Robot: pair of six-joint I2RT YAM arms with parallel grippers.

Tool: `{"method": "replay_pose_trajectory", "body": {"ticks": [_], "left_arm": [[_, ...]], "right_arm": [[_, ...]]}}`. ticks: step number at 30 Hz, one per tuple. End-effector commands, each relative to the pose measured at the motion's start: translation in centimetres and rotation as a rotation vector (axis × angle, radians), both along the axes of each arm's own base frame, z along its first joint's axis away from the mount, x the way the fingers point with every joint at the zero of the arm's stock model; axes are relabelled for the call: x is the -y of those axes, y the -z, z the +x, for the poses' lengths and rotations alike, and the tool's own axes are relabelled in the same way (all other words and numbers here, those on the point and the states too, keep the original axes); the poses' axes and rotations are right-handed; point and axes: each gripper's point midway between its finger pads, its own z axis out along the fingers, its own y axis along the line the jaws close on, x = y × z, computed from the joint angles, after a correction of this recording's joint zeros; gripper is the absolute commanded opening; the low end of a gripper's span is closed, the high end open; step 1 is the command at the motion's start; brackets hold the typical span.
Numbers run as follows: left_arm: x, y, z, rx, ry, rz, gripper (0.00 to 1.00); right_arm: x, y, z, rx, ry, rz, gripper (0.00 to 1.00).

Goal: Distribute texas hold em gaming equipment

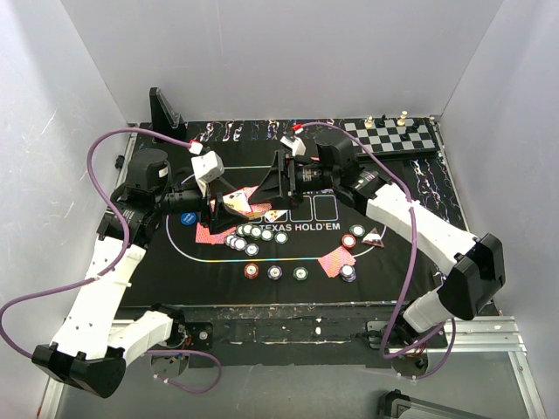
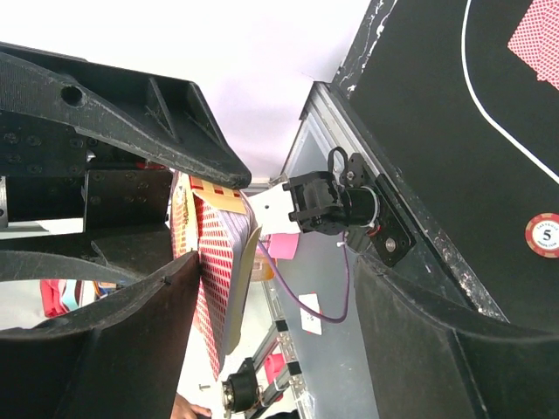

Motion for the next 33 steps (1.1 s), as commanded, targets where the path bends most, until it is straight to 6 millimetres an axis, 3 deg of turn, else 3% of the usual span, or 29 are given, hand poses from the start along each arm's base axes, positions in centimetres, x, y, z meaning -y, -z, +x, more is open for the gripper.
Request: {"method": "replay_pose_trajectory", "body": {"ticks": [1,12,20,24,33], "left_arm": [[0.2,-3.3,-0.9,0.097,0.034,-0.061,0.00],[0.2,-3.4,-1.1,0.097,0.037,-0.065,0.00],[0.2,-3.1,-1.1,0.096,0.036,-0.063,0.00],[0.2,-3.1,-1.1,0.095,0.036,-0.064,0.00],[0.1,-2.9,-1.1,0.098,0.029,-0.061,0.00]], "right_arm": [[1.2,-1.2,-0.1,0.032,0.011,0.043,0.75],[2.5,-1.3,0.4,0.032,0.043,0.055,0.69],[3.8,-2.4,1.0,0.049,0.076,0.072,0.61],[4.5,-3.0,1.1,0.057,0.090,0.081,0.51],[5.4,-3.8,1.1,0.050,0.103,0.100,0.16]]}}
